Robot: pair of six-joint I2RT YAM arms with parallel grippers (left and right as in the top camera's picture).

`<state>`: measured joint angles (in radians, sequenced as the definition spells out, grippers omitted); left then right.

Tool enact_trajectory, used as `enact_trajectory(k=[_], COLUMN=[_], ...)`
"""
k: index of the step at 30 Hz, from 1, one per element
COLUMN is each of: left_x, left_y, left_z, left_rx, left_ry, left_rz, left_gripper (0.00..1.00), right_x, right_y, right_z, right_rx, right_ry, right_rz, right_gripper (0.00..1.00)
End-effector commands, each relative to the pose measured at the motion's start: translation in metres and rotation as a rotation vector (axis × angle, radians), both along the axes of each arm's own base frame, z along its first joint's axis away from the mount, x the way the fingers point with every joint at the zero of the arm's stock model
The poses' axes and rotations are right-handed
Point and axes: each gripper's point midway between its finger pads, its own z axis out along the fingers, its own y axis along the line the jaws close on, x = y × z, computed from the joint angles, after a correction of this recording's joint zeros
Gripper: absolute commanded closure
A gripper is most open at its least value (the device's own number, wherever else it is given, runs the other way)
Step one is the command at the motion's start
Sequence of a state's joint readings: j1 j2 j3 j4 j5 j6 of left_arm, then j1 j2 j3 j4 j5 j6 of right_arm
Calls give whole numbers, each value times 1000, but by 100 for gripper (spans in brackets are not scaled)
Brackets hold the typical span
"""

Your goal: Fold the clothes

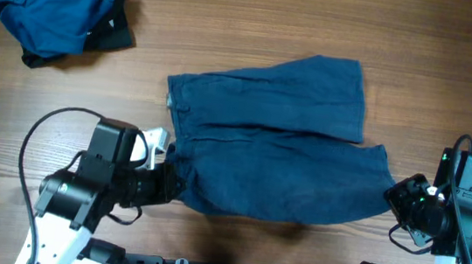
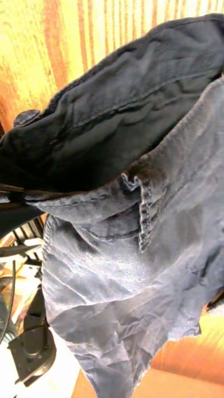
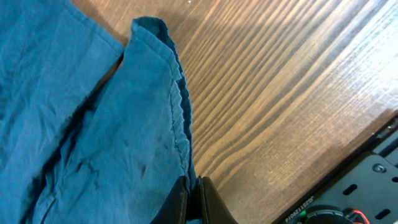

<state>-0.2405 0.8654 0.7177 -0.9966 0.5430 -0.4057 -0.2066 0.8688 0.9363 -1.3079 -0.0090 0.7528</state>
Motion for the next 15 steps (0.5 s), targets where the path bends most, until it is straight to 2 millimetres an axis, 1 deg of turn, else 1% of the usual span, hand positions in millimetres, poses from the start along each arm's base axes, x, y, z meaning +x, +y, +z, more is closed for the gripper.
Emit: enact_trajectory(k=[1,6,11,13,15], left_x=[-4,-15,-17,-15,-10], left_y=[2,4,7,13,23], left_z=[14,20,30,32,30], left_rx=[-4,-15,-30,-3,42], left_ry=[-46,-56,-111,-146,-162], left_rz=[5,21,49,71,131], left_gripper=[96,96,96,96,96], right_x=[-2,-6,-8,-3,7], right_y=[-6,-6,-3,-4,1], right_z=[8,20,43,55,64], right_rx=[-46,-59,-87,-104,-106], right_ry=[-12,-75,-191,-246,-296], right_rz=[5,5,31,47,113], right_gripper=[96,96,95,96,96])
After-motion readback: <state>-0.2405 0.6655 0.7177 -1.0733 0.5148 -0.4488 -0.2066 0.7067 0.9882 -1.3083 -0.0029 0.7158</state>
